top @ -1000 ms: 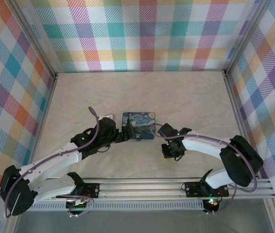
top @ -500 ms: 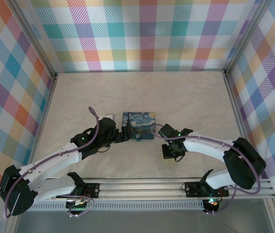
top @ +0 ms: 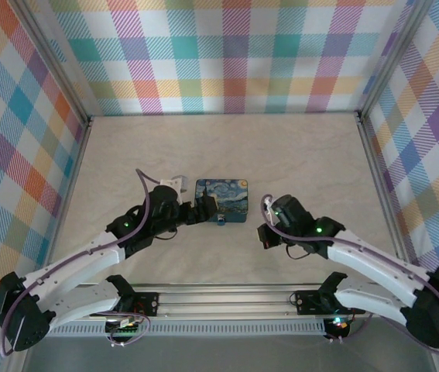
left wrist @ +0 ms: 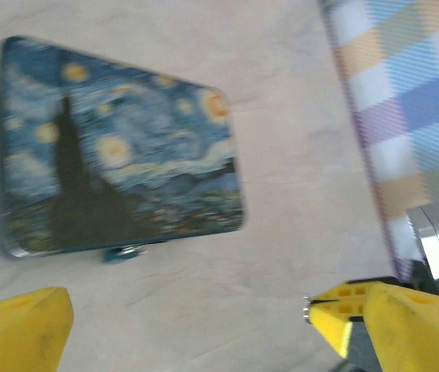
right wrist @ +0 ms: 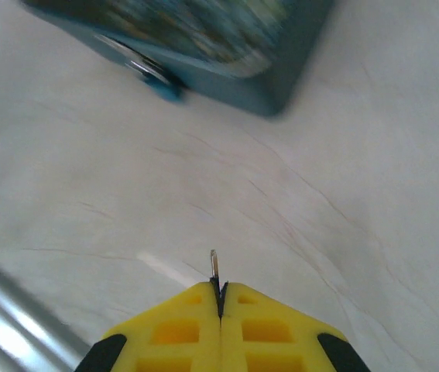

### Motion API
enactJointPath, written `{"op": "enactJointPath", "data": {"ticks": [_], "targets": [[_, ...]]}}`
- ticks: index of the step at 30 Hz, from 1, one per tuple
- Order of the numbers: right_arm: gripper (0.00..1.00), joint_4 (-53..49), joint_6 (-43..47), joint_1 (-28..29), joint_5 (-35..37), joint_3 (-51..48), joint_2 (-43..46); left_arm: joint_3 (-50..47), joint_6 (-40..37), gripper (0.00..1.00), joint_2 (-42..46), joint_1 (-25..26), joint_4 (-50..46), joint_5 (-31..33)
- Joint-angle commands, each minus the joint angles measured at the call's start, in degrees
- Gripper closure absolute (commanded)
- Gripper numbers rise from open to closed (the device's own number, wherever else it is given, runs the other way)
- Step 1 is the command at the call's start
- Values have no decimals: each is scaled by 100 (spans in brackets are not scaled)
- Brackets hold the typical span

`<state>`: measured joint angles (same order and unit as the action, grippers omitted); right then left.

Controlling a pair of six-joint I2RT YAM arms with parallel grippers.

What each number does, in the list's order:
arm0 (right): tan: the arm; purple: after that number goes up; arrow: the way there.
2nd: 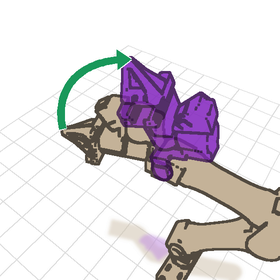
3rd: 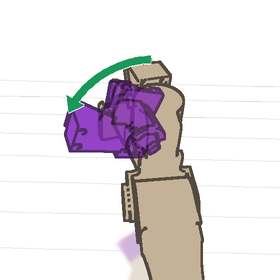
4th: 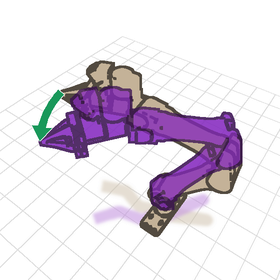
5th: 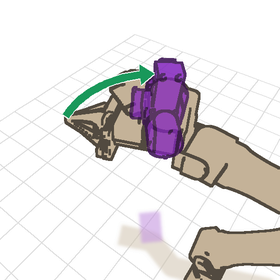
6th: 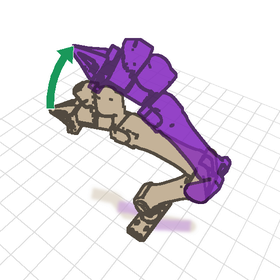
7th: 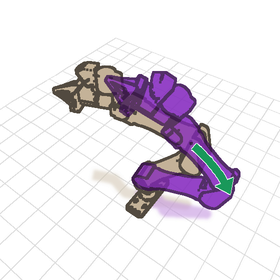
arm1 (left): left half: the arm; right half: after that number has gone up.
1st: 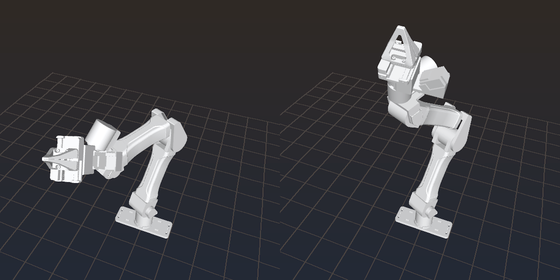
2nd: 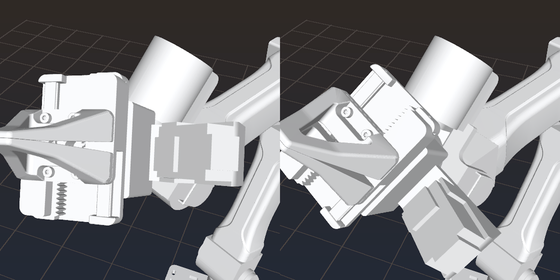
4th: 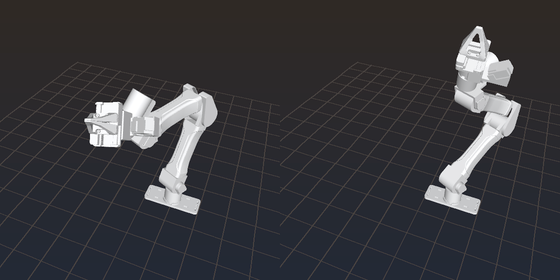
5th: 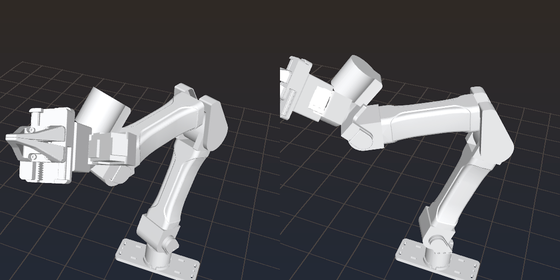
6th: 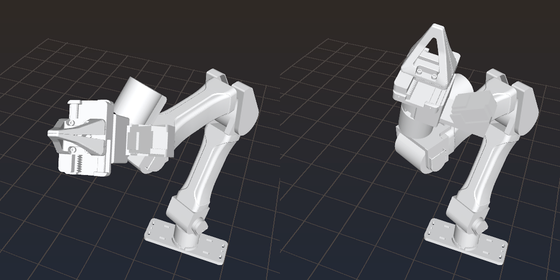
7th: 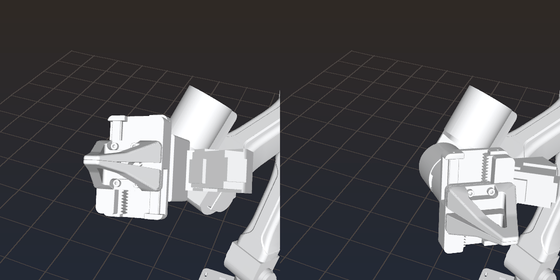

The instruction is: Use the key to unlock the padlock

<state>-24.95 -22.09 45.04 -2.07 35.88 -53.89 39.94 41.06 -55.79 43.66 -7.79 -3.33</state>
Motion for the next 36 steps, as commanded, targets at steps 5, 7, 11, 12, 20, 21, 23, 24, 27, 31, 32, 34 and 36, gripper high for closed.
{"op": "enactJointPath", "data": {"ticks": [5,7,11,12,20,21,23,24,27,31,32,34,36], "targets": [[100,1442,1313,23,-1194,-105,828,-291,-213,15,151,-38,1838,-1621],[100,1507,1423,23,-1312,-52,870,-354,-214,19,95,-36,2179,-1940],[100,1810,1384,27,-1637,-8,872,-382,-210,27,-104,67,2635,-2279],[100,1894,1349,27,-1705,-10,859,-377,-204,29,-175,118,2739,-2324],[100,2374,969,23,-1807,-17,775,-92,-348,41,-645,470,2940,-2455],[100,2437,915,23,-1810,-28,788,-68,-358,42,-690,506,2964,-2453],[100,2535,824,23,-1824,-50,791,-27,-368,43,-755,561,3001,-2453],[100,2563,783,25,-1832,-61,784,-4,-379,44,-790,583,3003,-2445],[100,2616,700,25,-1852,-59,789,61,-398,49,-869,635,2985,-2453],[100,2616,680,23,-1898,-55,789,118,-397,55,-924,666,2989,-2445],[100,2603,681,23,-1893,-59,791,127,-400,57,-920,670,2987,-2436],[100,2598,662,22,-1877,-92,797,128,-402,61,-916,678,2977,-2419],[100,2651,585,23,-1860,-154,820,128,-409,65,-899,683,2949,-2400]]}}
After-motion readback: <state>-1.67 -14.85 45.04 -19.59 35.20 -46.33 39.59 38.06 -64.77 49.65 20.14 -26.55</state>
